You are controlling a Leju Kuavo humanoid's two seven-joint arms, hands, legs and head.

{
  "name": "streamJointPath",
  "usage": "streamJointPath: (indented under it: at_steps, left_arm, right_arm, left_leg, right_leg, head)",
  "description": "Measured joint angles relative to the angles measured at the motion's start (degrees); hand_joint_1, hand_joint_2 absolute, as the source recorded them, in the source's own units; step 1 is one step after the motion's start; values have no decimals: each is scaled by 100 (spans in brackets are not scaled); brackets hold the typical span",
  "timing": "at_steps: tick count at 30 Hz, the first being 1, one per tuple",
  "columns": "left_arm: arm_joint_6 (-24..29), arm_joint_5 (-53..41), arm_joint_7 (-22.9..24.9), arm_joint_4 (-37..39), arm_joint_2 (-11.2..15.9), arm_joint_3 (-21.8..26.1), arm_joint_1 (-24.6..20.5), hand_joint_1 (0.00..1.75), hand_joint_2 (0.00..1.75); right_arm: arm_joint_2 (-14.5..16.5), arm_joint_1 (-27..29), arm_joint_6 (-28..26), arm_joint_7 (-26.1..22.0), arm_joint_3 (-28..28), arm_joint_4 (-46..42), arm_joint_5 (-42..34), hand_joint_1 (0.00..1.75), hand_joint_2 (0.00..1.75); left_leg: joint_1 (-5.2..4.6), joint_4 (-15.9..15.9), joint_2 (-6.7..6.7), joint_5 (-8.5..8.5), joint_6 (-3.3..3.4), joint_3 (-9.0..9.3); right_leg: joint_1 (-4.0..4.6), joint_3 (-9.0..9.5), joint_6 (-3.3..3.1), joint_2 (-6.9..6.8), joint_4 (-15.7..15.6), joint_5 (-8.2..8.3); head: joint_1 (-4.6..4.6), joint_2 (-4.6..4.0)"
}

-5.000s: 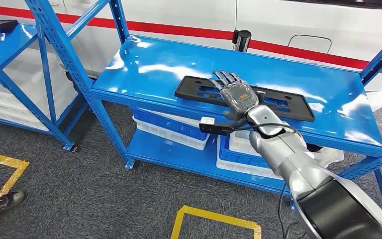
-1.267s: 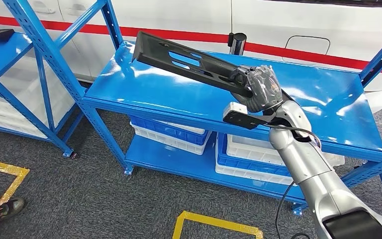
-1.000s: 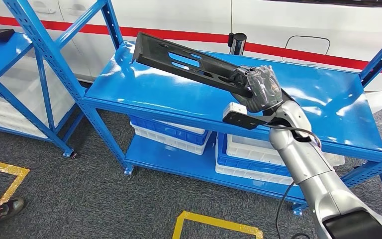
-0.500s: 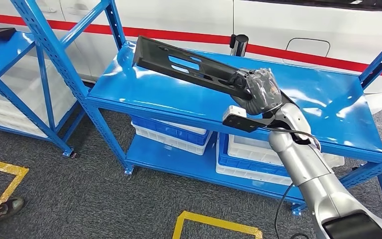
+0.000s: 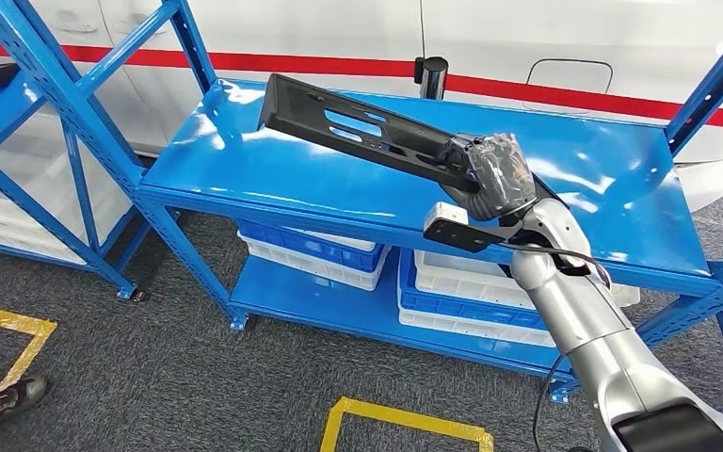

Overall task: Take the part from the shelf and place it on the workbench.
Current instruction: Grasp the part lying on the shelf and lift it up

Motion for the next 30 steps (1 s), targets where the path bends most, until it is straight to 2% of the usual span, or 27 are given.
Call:
streamJointPath:
  at_steps: [1,2,3,4,6,7,9,10,11,12,14,15,16,17,18,19,20,21,22,23,25,26,27,28,30]
  left_arm:
    - [-11,-5,1,1,0,-2,2,0,0]
    - [-20,-13,1,2,0,-6,4,0,0]
    - [-23,-23,1,3,0,-14,4,0,0]
    - [-26,-32,1,4,2,-25,2,0,0]
    - [-29,-45,0,5,17,-43,-8,0,0]
    - [-30,-49,-1,5,25,-49,-13,0,0]
    - [-32,-54,-3,7,33,-55,-20,0,0]
    - [-34,-53,-3,7,34,-57,-23,0,0]
    - [-35,-52,-3,7,34,-61,-27,0,0]
    - [-37,-53,-3,7,34,-65,-31,0,0]
    - [-43,-55,-3,7,31,-71,-38,0,0]
    - [-45,-56,-3,7,30,-72,-38,0,0]
    - [-47,-57,-3,8,27,-72,-38,0,0]
    - [-47,-57,-3,10,24,-72,-37,0,0]
    - [-49,-57,-3,13,20,-72,-37,0,0]
    - [-53,-57,-3,16,16,-72,-37,0,0]
    - [-57,-57,-3,18,14,-72,-39,0,0]
    - [-62,-57,-2,20,13,-72,-42,0,0]
    - [-64,-57,-2,21,15,-72,-46,0,0]
    - [-64,-57,-1,22,16,-72,-47,0,0]
    - [-64,-58,2,25,21,-71,-42,0,0]
    - [-63,-61,4,26,22,-71,-38,0,0]
    - [-63,-65,8,27,25,-71,-36,0,0]
    - [-62,-68,10,28,28,-71,-37,0,0]
    - [-63,-79,13,29,28,-72,-36,0,0]
  right_arm:
    - [-3,12,0,0,-1,0,1,166,175]
    - [-8,25,0,0,-2,-1,1,166,175]
    - [-14,34,0,1,-6,-4,2,166,175]
    - [-22,40,0,2,-14,-14,4,166,175]
    - [-36,37,0,6,-40,-42,7,166,175]
    - [-43,34,0,9,-51,-55,8,166,175]
    - [-51,39,0,14,-63,-70,15,166,175]
    - [-62,46,0,15,-68,-78,19,166,175]
    - [-73,49,1,16,-75,-86,22,166,175]
    - [-84,49,1,17,-81,-92,25,166,175]
    - [-102,57,3,24,-91,-96,28,166,175]
    - [-109,76,4,28,-92,-96,31,166,175]
    - [-116,99,4,31,-92,-96,32,166,175]
    - [-122,118,4,33,-92,-96,33,166,175]
    - [-126,130,4,34,-93,-97,33,166,175]
    - [-127,134,4,35,-95,-100,33,166,175]
    - [-127,134,4,36,-98,-106,33,166,175]
    - [-127,134,4,36,-102,-115,33,166,175]
    - [-127,134,5,38,-105,-124,34,166,175]
    - [-129,136,5,43,-108,-131,34,166,175]
    - [-134,138,8,57,-108,-135,34,166,175]
    - [-133,135,9,63,-109,-137,33,166,175]
    - [-131,132,10,66,-109,-139,33,166,175]
    - [-127,127,12,67,-109,-140,33,166,175]
    - [-125,128,21,68,-109,-141,20,166,175]
  left_leg:
    - [-2,201,0,-35,12,-98]
    - [-8,203,-1,43,43,-99]
    - [-22,-1,-2,210,92,8]
    - [-49,-367,-5,414,166,207]
    - [-113,-1040,13,651,301,577]
    - [-145,-1218,24,691,343,666]
    - [-192,-1300,43,744,375,665]
    - [-183,-1359,50,796,386,666]
    - [-172,-1424,57,862,397,663]
    - [-155,-1486,66,934,416,647]
    - [-143,-1537,74,1041,434,564]
    - [-143,-1533,75,1083,439,507]
    - [-142,-1530,74,1120,429,452]
    - [-139,-1524,74,1154,416,403]
    - [-132,-1512,74,1182,398,358]
    - [-123,-1488,74,1201,378,318]
    - [-121,-1455,76,1213,355,274]
    - [-124,-1419,79,1224,328,232]
    - [-135,-1384,77,1234,301,197]
    - [-149,-1361,73,1250,275,168]
    - [-152,-1330,56,1276,231,125]
    - [-140,-1276,46,1227,203,86]
    - [-123,-1139,36,1099,168,19]
    - [-104,-878,27,896,129,-87]
    - [-72,-120,21,431,56,-356]
  right_leg:
    - [22,-14,-14,0,1,9]
    - [48,-26,-30,0,1,20]
    - [74,-34,-46,2,0,32]
    - [96,-38,-63,3,-2,45]
    - [123,-44,-65,1,-8,78]
    - [118,-47,-47,-3,-12,98]
    - [100,-52,20,-16,-40,155]
    - [102,-69,50,-24,-37,165]
    - [112,-111,65,-29,4,123]
    - [121,-184,62,-33,137,7]
    - [109,-428,25,-37,751,-401]
    - [92,-540,28,-37,1122,-581]
    - [75,-596,57,-38,1390,-685]
    - [57,-550,108,-39,1452,-691]
    - [38,-392,171,-43,1295,-623]
    - [14,-124,234,-50,918,-515]
    - [2,156,269,-56,499,-462]
    - [12,368,275,-50,177,-410]
    - [23,486,253,-43,-31,-401]
    - [41,501,209,-32,-83,-417]
    - [20,457,121,-26,-91,-372]
    - [1,438,71,-28,-94,-342]
    - [-18,415,24,-32,-98,-310]
    - [-28,384,-21,-36,-100,-279]
    - [-21,320,-66,-42,-98,-227]
  head:
    - [0,0]
    - [0,0]
    - [1,0]
    - [0,0]
    - [10,0]
    - [9,0]
    - [5,0]
    - [3,0]
    - [10,0]
    - [18,0]
    - [32,0]
    - [38,0]
    - [42,0]
    - [43,0]
    - [45,0]
    - [44,0]
    - [45,0]
    - [43,0]
    - [46,0]
    - [44,0]
    - [39,0]
    - [28,0]
    - [16,0]
    - [5,0]
    - [-13,0]
